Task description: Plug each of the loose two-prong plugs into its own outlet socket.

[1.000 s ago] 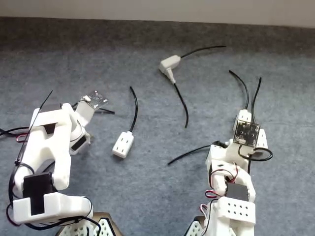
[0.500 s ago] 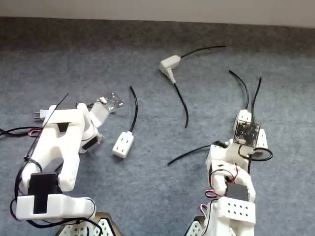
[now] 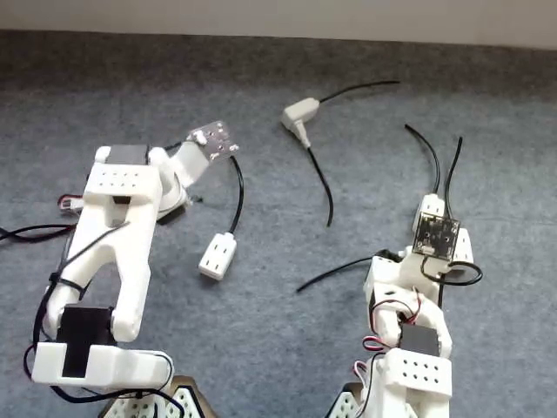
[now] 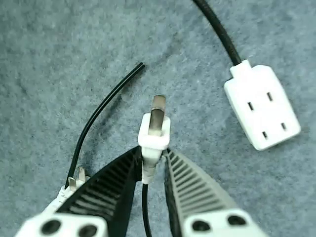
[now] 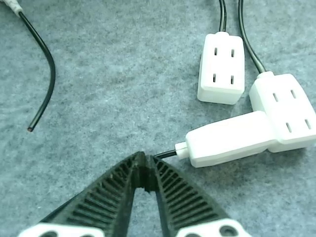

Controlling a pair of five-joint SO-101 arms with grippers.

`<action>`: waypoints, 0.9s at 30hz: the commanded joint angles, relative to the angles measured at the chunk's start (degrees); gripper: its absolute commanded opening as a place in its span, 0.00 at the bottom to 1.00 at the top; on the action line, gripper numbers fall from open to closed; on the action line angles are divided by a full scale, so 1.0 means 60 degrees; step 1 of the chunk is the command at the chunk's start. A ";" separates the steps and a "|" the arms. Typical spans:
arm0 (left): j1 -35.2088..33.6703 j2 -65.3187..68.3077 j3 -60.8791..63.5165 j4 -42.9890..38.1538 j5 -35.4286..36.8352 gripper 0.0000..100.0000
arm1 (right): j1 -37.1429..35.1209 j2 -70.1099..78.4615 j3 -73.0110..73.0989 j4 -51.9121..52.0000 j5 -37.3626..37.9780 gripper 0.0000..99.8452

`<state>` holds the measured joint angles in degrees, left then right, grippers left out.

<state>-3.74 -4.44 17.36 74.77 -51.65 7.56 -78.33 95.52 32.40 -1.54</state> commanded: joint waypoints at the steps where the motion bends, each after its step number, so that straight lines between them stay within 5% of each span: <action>1: 0.0916 -0.0842 -0.0901 0.1524 0.0073 0.01 | 0.0066 0.0110 0.0139 -0.0242 -0.0059 0.01; 7: 0.2498 -0.3670 0.0491 0.1509 0.0073 0.01 | 0.0066 0.0110 0.0139 -0.0242 -0.0059 0.01; 17: 0.4139 -1.1040 0.7348 -0.1582 0.0967 0.01 | 0.0066 0.0110 0.0183 -0.0242 -0.0059 0.01; 20: 0.3040 -1.2740 0.8608 -0.0513 0.0000 0.01 | 0.0066 0.0110 0.0183 -0.0242 -0.0059 0.01; 23: 0.1692 -1.3985 0.8945 0.1245 -0.2242 0.01 | 0.0066 0.0110 0.0183 -0.0242 -0.0059 0.01; 27: 0.1370 -1.4982 0.8960 0.3092 -0.3634 0.01 | 0.0066 0.0110 0.0168 -0.0242 -0.0059 0.01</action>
<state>5.76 -90.95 70.99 86.81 -68.70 7.56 -78.33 95.52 32.40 -1.54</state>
